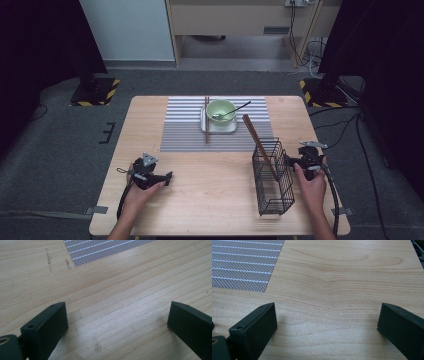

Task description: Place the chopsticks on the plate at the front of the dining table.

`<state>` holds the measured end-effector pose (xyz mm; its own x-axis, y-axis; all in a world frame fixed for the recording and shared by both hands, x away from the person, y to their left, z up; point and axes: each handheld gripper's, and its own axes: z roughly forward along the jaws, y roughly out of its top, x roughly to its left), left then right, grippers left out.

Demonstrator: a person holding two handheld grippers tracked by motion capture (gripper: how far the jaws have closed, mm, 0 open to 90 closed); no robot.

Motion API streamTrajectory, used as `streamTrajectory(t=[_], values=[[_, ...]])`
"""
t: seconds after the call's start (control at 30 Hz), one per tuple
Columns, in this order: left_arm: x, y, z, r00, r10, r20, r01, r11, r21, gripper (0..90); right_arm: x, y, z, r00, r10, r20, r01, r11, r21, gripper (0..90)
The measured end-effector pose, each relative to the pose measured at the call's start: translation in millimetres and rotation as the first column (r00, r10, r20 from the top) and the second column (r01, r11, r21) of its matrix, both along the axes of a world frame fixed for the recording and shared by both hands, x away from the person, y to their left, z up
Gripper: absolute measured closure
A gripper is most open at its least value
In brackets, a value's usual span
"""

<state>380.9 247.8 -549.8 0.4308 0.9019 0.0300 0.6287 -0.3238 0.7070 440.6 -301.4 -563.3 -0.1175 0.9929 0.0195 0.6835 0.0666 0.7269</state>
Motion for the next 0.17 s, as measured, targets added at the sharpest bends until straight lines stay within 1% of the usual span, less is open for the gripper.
streamTrajectory(t=[0.17], values=[[1.1, -0.1, -0.2, 1.0, 0.002, 0.0, -0.002, 1.0, 0.001, 1.5, 0.5, 1.4, -0.1, 1.0, 0.006, -0.006, -0.006, 1.0, -0.001, 0.7]])
